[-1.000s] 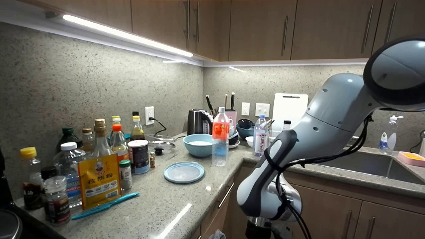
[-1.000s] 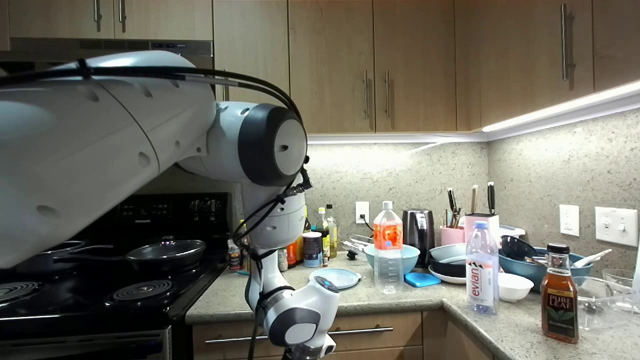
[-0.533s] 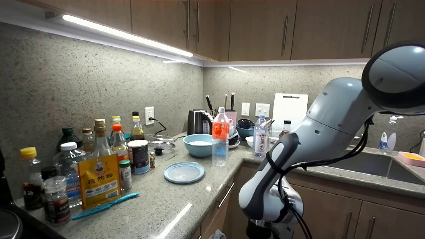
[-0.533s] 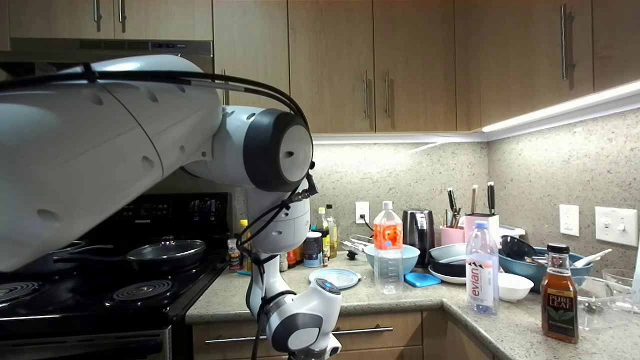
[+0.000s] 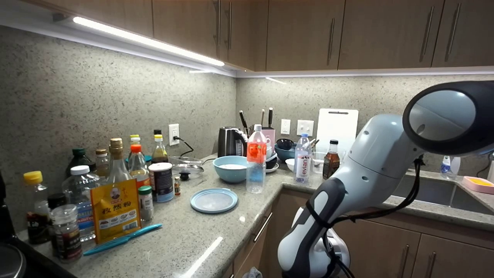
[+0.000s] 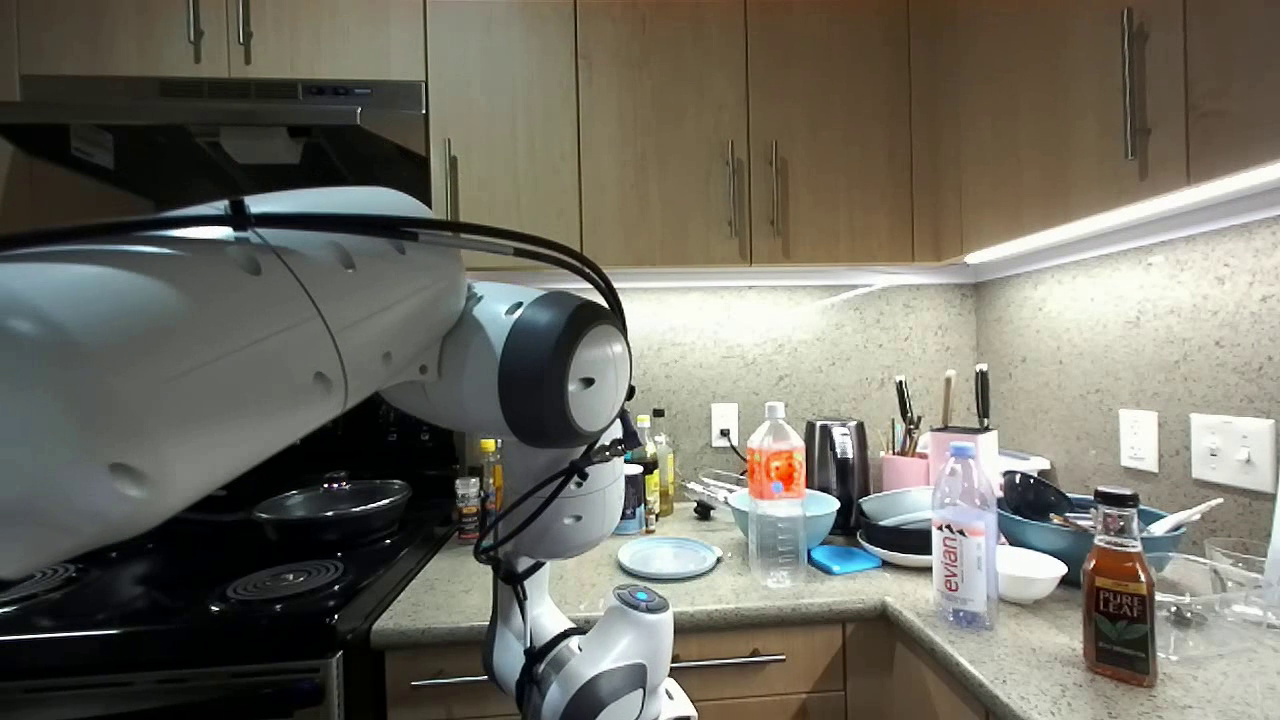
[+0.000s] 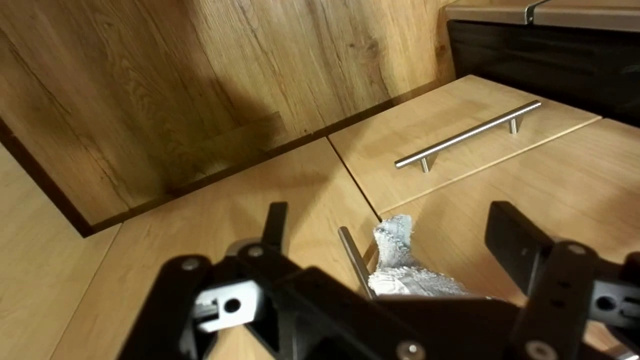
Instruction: Pick the rag on the handle of the cabinet door and put it on the counter
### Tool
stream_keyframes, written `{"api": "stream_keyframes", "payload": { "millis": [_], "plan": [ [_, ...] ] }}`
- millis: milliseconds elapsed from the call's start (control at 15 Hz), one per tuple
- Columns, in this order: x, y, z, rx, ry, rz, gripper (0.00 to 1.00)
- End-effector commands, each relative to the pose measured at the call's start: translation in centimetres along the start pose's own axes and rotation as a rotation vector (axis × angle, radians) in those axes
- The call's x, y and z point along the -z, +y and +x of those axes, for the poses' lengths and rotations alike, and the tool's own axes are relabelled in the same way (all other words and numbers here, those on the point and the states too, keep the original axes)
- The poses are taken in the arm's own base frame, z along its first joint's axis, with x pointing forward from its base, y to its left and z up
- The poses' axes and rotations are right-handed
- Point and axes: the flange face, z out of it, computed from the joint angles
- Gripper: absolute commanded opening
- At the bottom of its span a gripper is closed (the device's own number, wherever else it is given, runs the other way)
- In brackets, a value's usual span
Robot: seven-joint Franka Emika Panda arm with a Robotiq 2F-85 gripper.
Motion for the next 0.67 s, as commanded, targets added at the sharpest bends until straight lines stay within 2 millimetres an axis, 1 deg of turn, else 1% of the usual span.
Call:
{"api": "stream_keyframes", "payload": {
  "millis": [0, 133, 200, 333, 400, 533, 600],
  "plan": [
    [-0.9, 0.2, 1.6, -0.041, 0.042, -0.094, 1.0],
    [-0.2, -0.1, 2.9, -0.055, 0.047, -0.108, 1.0],
    [-0.6, 0.3, 2.1, -0.044, 0.031, -0.082, 1.0],
    [-0.3, -0.2, 3.0, -0.049, 0.046, -0.095, 1.0],
    [-0.3, -0.3, 3.1, -0.047, 0.049, -0.096, 1.0],
    [-0.5, 0.0, 4.1, -0.038, 0.137, -0.085, 1.0],
    [-0.9, 0.5, 4.7, -0.046, 0.19, -0.077, 1.0]
  ]
}}
